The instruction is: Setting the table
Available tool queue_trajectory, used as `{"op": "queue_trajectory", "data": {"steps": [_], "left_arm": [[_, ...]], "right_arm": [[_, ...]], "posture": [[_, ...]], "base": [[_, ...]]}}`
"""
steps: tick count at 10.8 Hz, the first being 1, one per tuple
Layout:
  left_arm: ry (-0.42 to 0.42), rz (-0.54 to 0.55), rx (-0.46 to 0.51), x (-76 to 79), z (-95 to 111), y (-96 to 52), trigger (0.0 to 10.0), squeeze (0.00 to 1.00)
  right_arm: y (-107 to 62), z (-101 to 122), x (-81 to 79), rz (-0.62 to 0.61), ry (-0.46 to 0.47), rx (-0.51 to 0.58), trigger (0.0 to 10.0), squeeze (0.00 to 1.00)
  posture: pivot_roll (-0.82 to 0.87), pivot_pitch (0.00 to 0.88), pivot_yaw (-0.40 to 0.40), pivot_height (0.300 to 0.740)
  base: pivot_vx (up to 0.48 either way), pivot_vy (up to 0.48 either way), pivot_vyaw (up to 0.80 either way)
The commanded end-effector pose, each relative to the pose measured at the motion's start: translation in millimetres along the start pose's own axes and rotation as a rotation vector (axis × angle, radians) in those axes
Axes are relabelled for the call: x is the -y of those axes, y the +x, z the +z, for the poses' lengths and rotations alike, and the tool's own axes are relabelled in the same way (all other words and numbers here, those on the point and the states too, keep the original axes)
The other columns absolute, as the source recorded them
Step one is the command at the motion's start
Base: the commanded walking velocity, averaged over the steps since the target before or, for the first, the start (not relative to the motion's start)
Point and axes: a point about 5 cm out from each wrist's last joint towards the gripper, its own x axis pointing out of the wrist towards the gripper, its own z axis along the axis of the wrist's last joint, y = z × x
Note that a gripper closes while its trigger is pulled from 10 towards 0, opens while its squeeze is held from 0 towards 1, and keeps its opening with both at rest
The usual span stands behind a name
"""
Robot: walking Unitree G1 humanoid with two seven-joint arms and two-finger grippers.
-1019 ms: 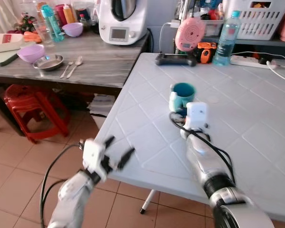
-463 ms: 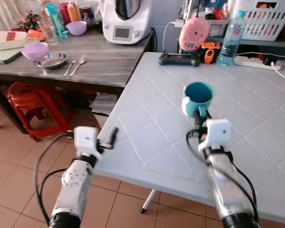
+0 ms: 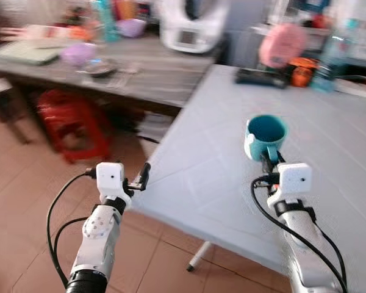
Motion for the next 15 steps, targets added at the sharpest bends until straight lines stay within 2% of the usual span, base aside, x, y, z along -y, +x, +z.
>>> {"op": "queue_trajectory", "data": {"steps": [1, 7, 10, 15], "left_arm": [[0.007, 0.009, 0.007, -2.3, 1.6, 1.2, 10.0, 0.00], [0.011, 0.073, 0.004, -13.4, 0.0, 0.8, 10.0, 0.00], [0.007, 0.082, -0.019, -15.4, -3.1, 1.2, 10.0, 0.00], [0.004, 0.050, -0.023, -12.0, -5.0, 3.5, 10.0, 0.00]], "right_arm": [[1.2, 7.5, -0.6, 0.003, 0.008, 0.023, 10.0, 0.00], [2.4, 14.5, -10.5, 0.062, 0.027, 0.026, 10.0, 0.00], [-0.5, 13.1, -11.2, 0.047, 0.077, 0.015, 10.0, 0.00], [0.7, 12.2, -14.4, 0.047, 0.092, 0.002, 10.0, 0.00]], "posture": [[0.01, 0.000, 0.054, 0.740], [0.02, 0.004, 0.051, 0.740], [0.02, 0.007, 0.055, 0.740], [0.02, 0.004, 0.058, 0.740]], "base": [[0.000, 0.000, 0.80], [0.000, 0.000, 0.80], [0.000, 0.000, 0.00], [0.000, 0.401, -0.80]]}}
